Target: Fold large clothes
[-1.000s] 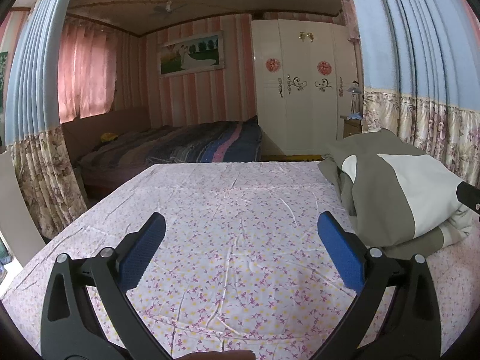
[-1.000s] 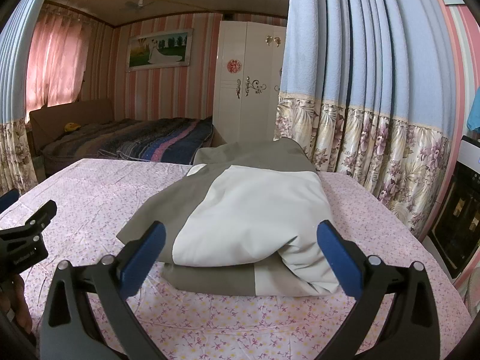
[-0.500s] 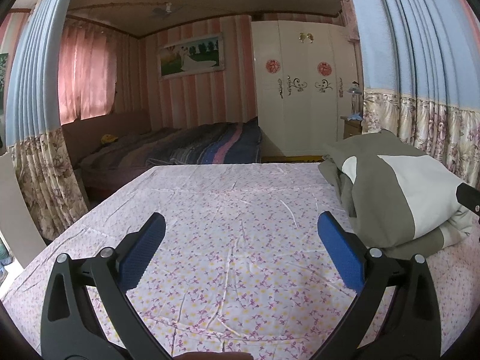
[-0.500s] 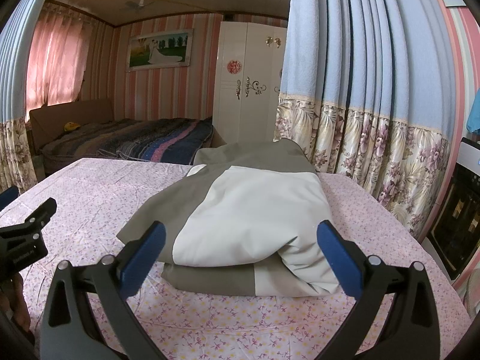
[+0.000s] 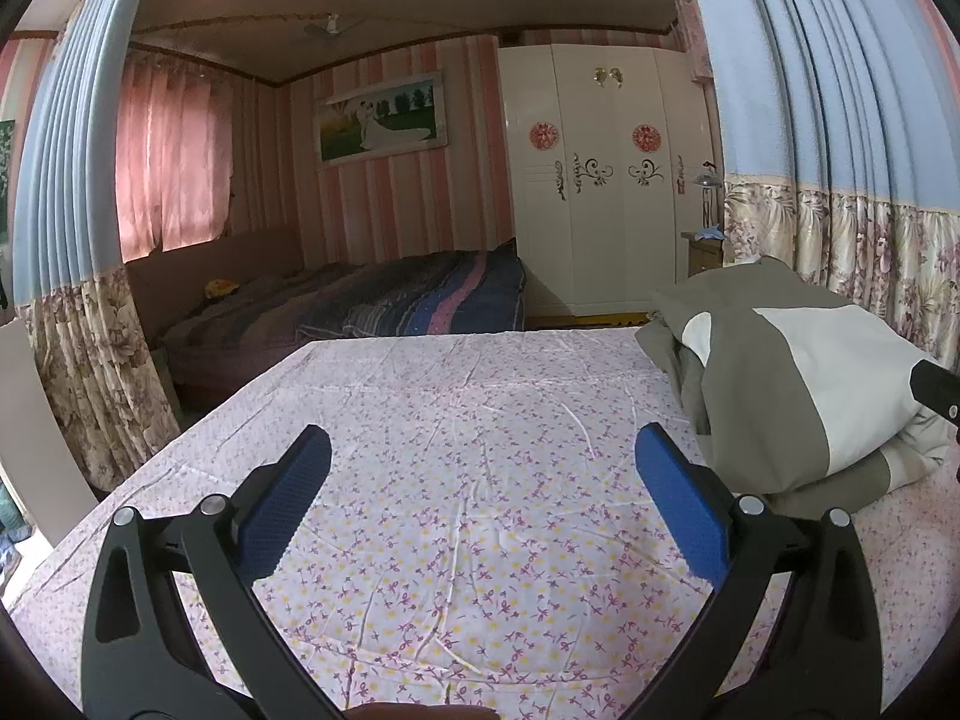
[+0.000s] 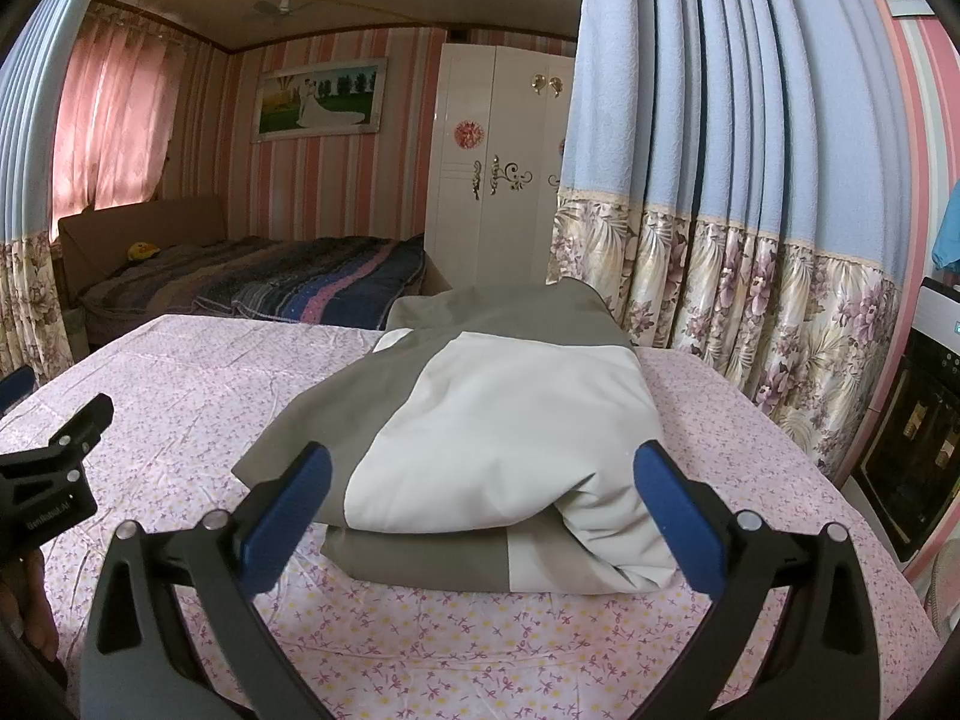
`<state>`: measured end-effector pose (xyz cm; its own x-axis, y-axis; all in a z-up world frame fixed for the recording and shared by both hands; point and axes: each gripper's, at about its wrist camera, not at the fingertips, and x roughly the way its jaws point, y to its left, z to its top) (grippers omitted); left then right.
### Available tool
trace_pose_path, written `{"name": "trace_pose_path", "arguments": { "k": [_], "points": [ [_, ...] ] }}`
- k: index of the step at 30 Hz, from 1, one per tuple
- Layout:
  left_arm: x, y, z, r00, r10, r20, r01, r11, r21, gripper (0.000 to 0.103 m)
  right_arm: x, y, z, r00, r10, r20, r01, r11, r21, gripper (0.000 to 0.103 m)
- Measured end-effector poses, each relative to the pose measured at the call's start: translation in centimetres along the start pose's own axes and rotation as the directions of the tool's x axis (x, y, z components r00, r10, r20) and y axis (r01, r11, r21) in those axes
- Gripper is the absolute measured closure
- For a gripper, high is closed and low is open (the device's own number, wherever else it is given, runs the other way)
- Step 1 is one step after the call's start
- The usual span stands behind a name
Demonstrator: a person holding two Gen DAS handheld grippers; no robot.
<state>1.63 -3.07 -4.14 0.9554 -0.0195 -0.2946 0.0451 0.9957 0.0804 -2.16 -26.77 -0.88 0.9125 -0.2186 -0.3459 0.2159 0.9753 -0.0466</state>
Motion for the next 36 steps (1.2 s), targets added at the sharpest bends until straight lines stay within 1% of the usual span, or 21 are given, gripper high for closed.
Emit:
{"name": "trace_pose_path", "arguments": {
  "k": [15, 22, 27, 31, 36],
  "points": [
    [0.21, 0.58, 0.02, 1.0, -0.004, -0.002, 0.004, 1.0, -0.021, 0.003, 0.02, -0.29, 0.11, 1.0, 0.0, 0.002, 0.0, 1.0, -0.008, 0.002],
    [0.0, 0.75, 0.03, 1.0, 0.003, 0.008, -0.003, 1.0, -0.02, 0.003, 0.08, -0.47, 0.12, 1.0, 0.002, 0.001, -0.002, 1.0, -0.009, 0.002],
    [0.09, 0.69, 0.05, 1.0, -0.002, -0.003, 0.002, 1.0, -0.022, 0.003, 0.1, -0.46, 0.12, 1.0, 0.0, 0.003, 0.0, 1.0, -0.013, 0.002],
    [0.0, 0.56, 0.14, 1.0, 0.018, 0.005, -0.018, 1.0, -0.013, 0.003, 0.03, -0.57, 0.1, 1.0, 0.001, 0.002, -0.001, 1.0, -0.013, 0.002],
    [-0.06, 0.52, 0.2, 1.0, 0.025, 0.01, -0.025, 1.0, -0.009, 0.003, 0.04, -0.6, 0.1, 1.0, 0.002, 0.002, -0.002, 1.0, -0.015, 0.002]
  ]
}}
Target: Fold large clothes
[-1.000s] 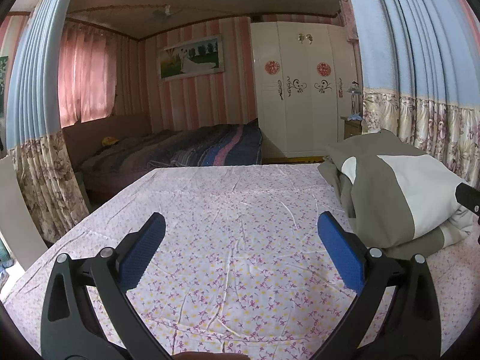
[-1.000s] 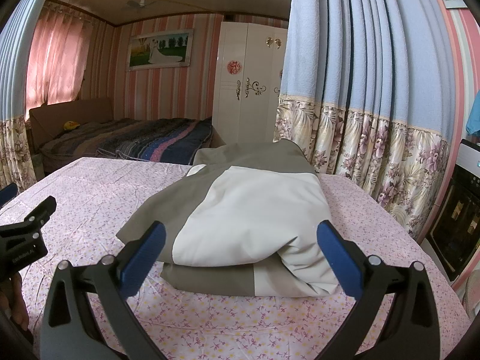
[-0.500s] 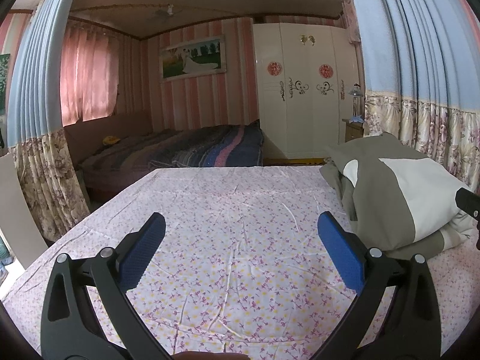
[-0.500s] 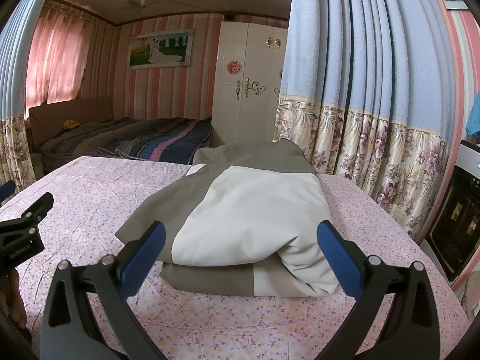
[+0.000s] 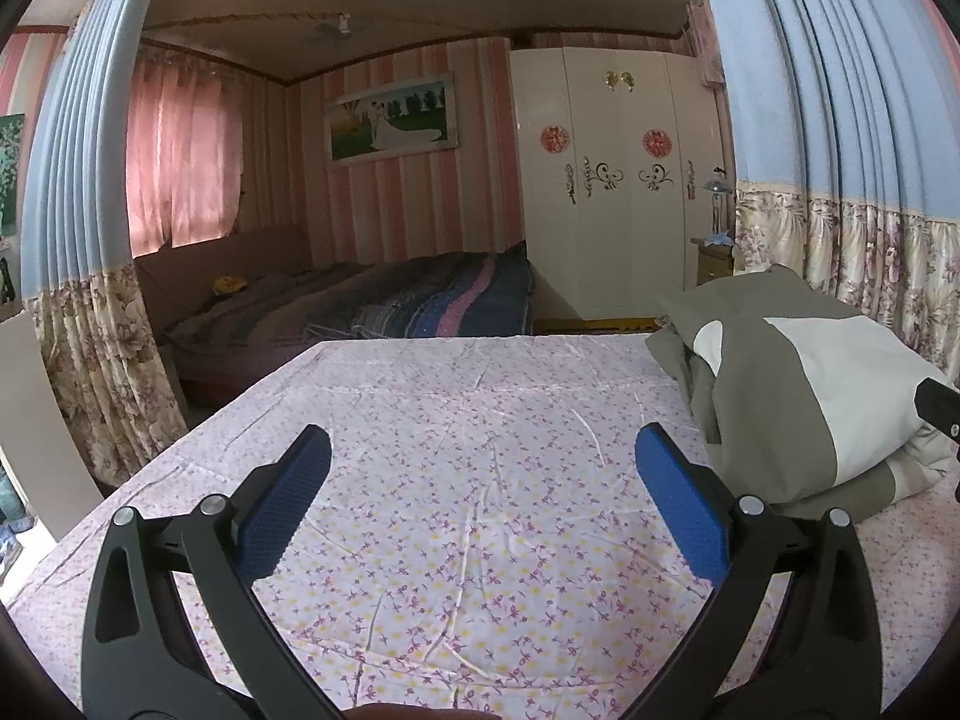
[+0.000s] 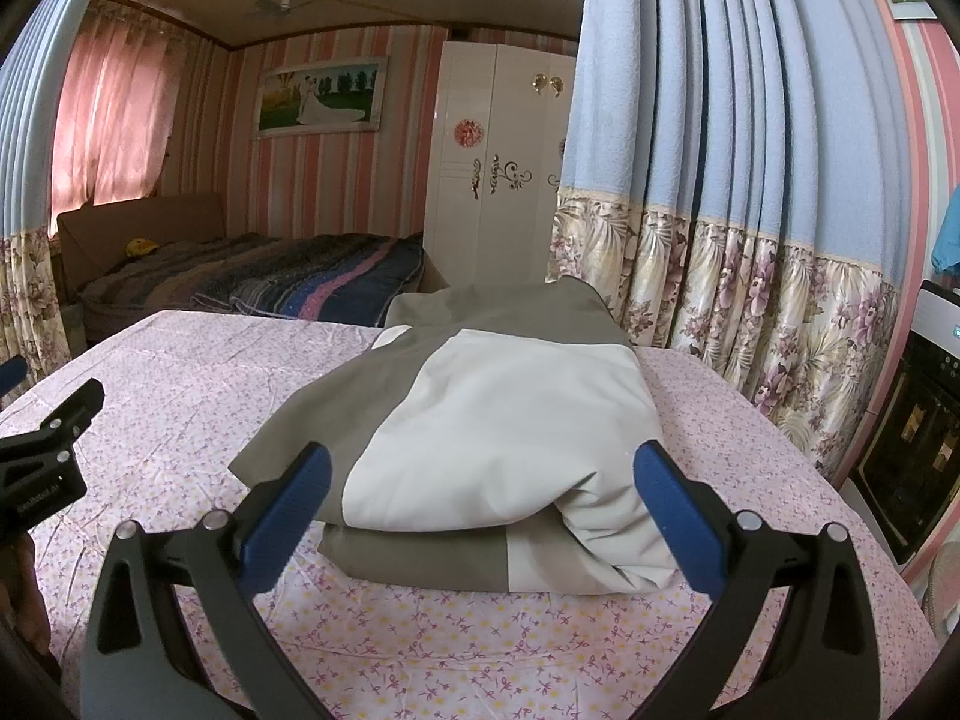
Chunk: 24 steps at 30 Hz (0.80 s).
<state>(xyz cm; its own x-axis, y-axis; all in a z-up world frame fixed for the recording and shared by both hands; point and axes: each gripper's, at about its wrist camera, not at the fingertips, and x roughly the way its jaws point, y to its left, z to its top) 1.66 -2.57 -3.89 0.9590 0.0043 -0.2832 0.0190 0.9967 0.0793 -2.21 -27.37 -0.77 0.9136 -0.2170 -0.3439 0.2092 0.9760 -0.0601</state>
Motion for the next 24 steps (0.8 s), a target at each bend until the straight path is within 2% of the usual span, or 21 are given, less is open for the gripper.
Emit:
{"name": "trace_pose_path", "arguments": {
  "k": [6, 16, 24],
  "points": [
    [0.2, 0.0, 0.0, 0.999, -0.032, -0.019, 0.032, 0.999, -0.013, 0.003, 0.0, -0.1, 0.0, 1.0, 0.0, -0.001, 0.0, 1.0, 0.0, 0.002],
    [0.6, 1.0, 0.0, 0.999, -0.018, -0.029, 0.016, 0.999, -0.05, 0.003, 0.1, -0.1, 0.0, 1.0, 0.0, -0.001, 0.0, 1.0, -0.002, 0.002],
    [1.4, 1.8, -0.3, 0.995, -0.064, -0.079, 0.056, 0.993, -0.107, 0.003, 0.1, -0.5, -0.1, 1.0, 0.003, 0.0, -0.003, 1.0, -0.007, 0.002]
  ]
}}
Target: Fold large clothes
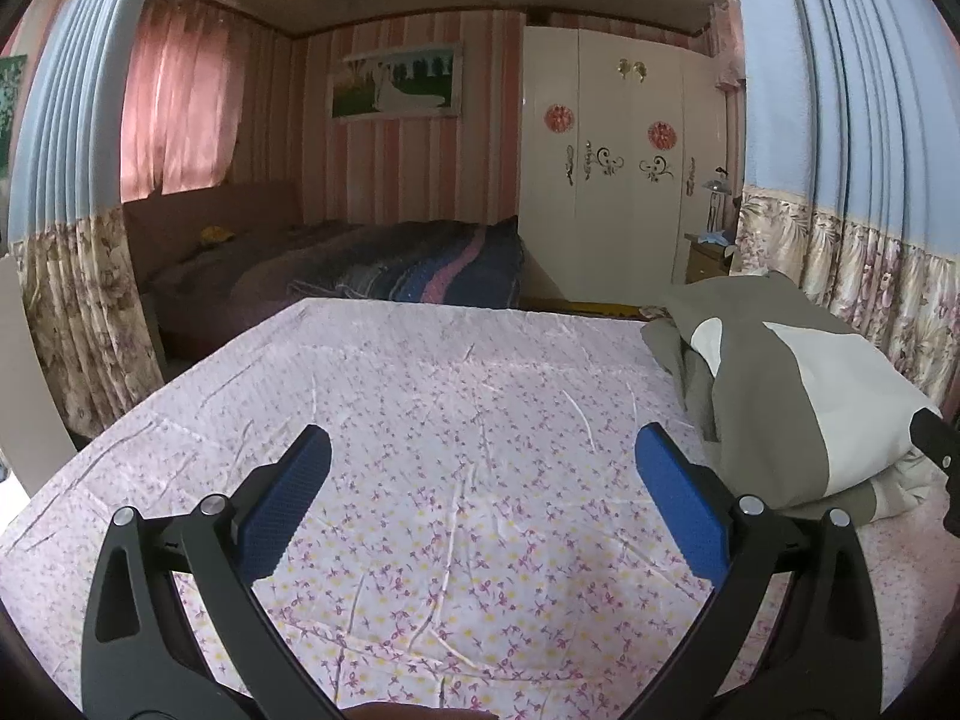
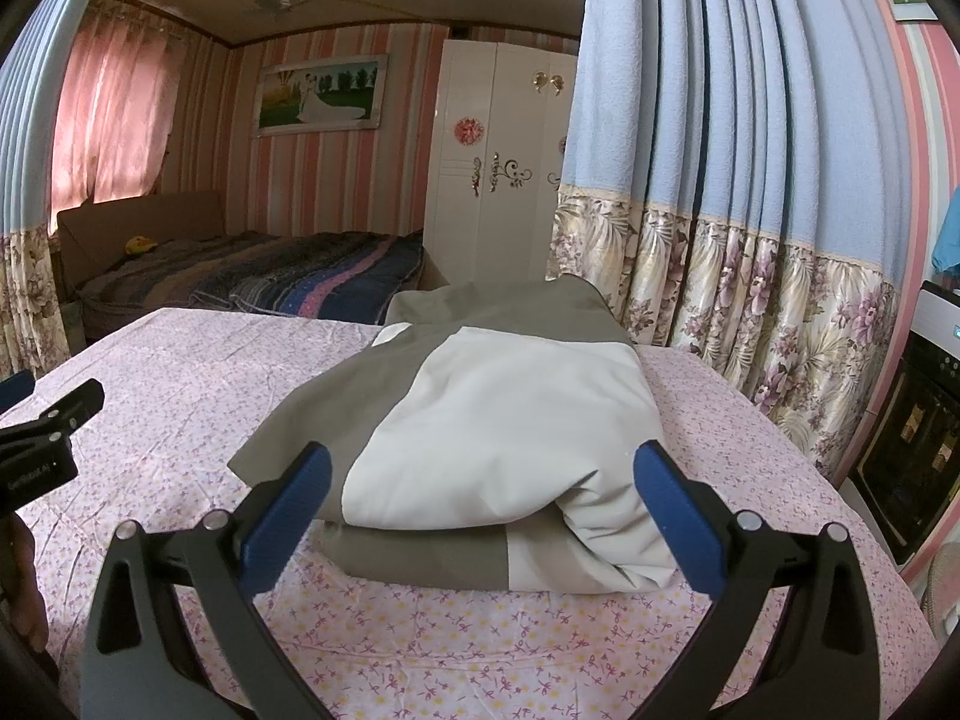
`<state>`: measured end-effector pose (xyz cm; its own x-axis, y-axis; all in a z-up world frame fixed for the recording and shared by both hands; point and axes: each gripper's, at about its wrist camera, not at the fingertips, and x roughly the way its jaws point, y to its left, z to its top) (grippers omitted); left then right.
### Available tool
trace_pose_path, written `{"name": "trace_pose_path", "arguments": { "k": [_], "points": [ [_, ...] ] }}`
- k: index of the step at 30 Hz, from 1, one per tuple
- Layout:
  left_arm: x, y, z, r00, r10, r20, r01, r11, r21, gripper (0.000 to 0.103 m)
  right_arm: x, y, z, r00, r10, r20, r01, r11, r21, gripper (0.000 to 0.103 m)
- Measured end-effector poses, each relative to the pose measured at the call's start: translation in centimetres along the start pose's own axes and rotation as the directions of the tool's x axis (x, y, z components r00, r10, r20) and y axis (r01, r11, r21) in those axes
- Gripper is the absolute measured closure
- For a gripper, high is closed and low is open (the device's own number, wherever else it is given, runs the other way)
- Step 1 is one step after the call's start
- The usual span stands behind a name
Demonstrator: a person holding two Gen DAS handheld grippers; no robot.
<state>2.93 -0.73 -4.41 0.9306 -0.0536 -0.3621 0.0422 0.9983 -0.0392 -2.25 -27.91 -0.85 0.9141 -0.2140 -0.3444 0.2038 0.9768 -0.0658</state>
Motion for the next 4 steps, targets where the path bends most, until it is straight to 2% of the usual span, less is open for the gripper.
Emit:
{"name": "trace_pose_path", "arguments": {
  "k": [4],
  "points": [
    [0.13, -0.19, -0.12, 1.0, 0.003, -0.007, -0.003, 1.0, 0.004, 0.003, 0.27, -0.38, -0.2, 1.0, 0.001, -0.003, -0.001, 1.0, -0.007, 0.002]
  ]
}}
